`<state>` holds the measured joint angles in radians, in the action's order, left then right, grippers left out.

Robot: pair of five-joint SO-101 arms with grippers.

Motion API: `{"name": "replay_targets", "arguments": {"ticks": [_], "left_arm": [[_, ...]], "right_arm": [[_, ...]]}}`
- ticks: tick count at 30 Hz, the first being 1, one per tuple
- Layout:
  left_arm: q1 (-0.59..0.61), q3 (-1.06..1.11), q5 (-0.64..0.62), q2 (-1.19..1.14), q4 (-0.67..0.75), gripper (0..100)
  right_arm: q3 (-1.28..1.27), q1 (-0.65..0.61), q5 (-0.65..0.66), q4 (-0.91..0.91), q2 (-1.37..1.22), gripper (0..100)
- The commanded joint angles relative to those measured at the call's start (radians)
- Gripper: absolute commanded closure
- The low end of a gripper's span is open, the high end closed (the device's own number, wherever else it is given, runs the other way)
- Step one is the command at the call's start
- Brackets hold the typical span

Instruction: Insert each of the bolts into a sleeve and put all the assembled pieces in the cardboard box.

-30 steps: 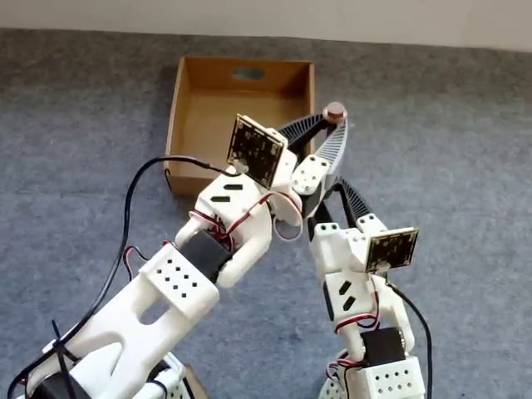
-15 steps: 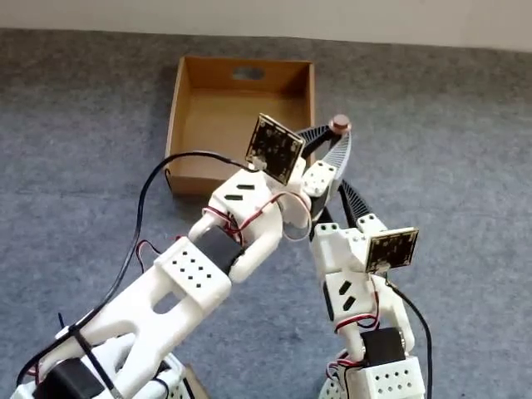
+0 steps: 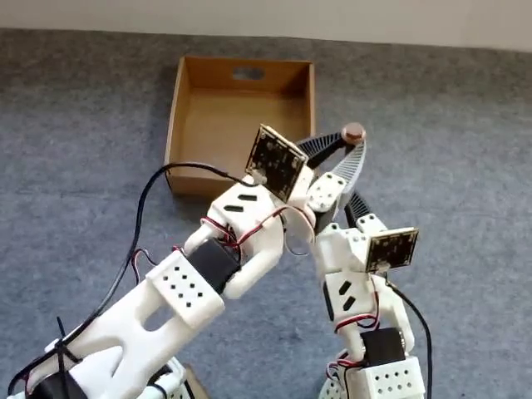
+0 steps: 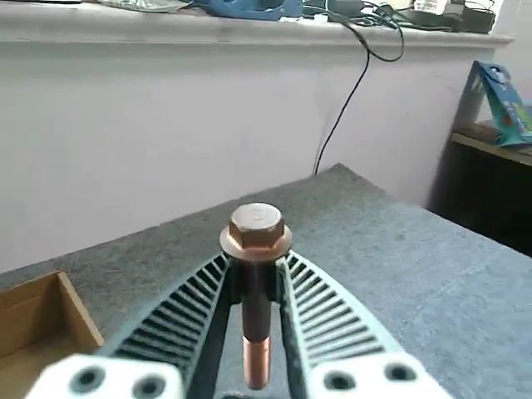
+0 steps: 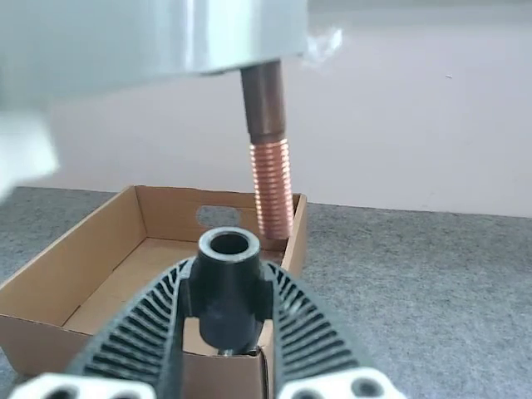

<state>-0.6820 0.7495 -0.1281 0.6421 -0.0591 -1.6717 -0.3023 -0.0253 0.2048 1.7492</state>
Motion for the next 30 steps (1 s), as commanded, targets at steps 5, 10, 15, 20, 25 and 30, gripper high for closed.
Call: {"name": "replay_targets", "arguments": {"ticks": [5, 10, 15, 20, 25, 30], "left_arm": [[0.025, -0.056, -0.009, 0.044, -0.002, 99], [0.025, -0.087, -0.008, 0.044, -0.143, 99], [0.062, -0.193, -0.006, 0.038, -0.299, 99], [0.093, -0.246, -0.006, 0.036, -0.365, 99], [0.084, -0.242, -0.006, 0.033, -0.362, 99], [0.084, -0.254, -0.006, -0.036, -0.359, 99]], "right_arm": [[-0.038, -0.008, -0.002, -0.021, 0.005, 99.0], [-0.038, -0.008, -0.002, -0.021, 0.005, 99.0], [-0.038, -0.008, -0.002, -0.021, 0.005, 99.0], [-0.038, -0.008, -0.002, -0.021, 0.005, 99.0], [-0.038, -0.008, -0.002, -0.021, 0.005, 99.0], [-0.038, -0.008, -0.002, -0.021, 0.005, 99.0]]}}
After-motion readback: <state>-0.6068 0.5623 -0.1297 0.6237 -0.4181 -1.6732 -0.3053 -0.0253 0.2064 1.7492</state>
